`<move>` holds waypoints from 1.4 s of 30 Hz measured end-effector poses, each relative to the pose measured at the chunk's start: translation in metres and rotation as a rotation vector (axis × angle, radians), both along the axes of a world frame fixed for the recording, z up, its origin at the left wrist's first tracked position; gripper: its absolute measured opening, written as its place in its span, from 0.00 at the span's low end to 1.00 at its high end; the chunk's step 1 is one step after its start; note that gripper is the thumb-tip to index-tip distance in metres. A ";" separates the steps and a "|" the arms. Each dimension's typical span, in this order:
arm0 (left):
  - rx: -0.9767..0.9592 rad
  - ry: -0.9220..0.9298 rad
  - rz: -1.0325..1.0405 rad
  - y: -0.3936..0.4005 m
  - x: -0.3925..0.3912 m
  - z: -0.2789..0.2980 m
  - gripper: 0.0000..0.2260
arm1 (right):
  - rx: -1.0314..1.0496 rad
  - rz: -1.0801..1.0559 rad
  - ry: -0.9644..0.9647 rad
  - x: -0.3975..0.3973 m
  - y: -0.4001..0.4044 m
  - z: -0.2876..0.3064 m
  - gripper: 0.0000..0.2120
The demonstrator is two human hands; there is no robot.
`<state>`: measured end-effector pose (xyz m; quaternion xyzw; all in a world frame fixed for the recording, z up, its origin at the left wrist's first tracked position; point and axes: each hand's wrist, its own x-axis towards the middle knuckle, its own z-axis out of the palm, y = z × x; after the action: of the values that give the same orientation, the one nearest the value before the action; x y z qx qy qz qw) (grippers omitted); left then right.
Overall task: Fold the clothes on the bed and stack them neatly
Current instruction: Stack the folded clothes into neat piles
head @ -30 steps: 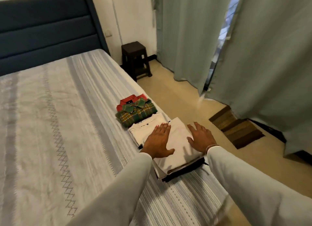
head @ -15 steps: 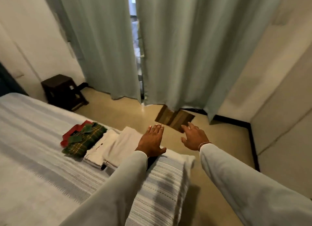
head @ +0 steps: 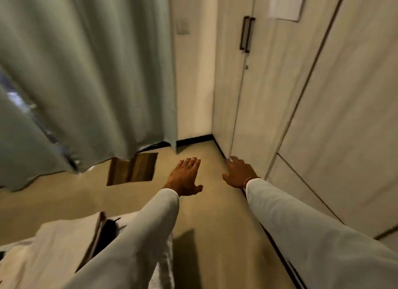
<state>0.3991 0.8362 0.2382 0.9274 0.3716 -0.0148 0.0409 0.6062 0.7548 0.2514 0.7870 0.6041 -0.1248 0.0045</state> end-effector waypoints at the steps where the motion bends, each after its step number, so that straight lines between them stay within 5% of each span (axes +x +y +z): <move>1: 0.011 0.005 -0.047 -0.005 0.023 0.001 0.45 | -0.004 -0.039 0.009 0.018 -0.013 -0.002 0.30; 15: -0.028 0.141 -0.642 -0.115 0.294 -0.022 0.45 | -0.046 -0.567 0.127 0.210 -0.205 -0.040 0.26; 25: -0.103 0.206 -0.972 -0.173 0.360 -0.082 0.45 | -0.186 -0.906 0.337 0.227 -0.314 -0.095 0.29; 30: -0.160 0.204 -1.108 -0.203 0.383 -0.130 0.36 | -0.160 -1.070 0.381 0.212 -0.341 -0.147 0.28; 42: 0.019 0.250 -1.246 -0.231 0.442 -0.256 0.20 | -0.071 -1.027 0.296 0.239 -0.327 -0.268 0.28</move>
<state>0.8406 0.6048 -0.0177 0.9612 -0.2357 -0.1405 -0.0274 0.8454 0.4274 -0.0163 0.9547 0.1308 -0.2408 -0.1155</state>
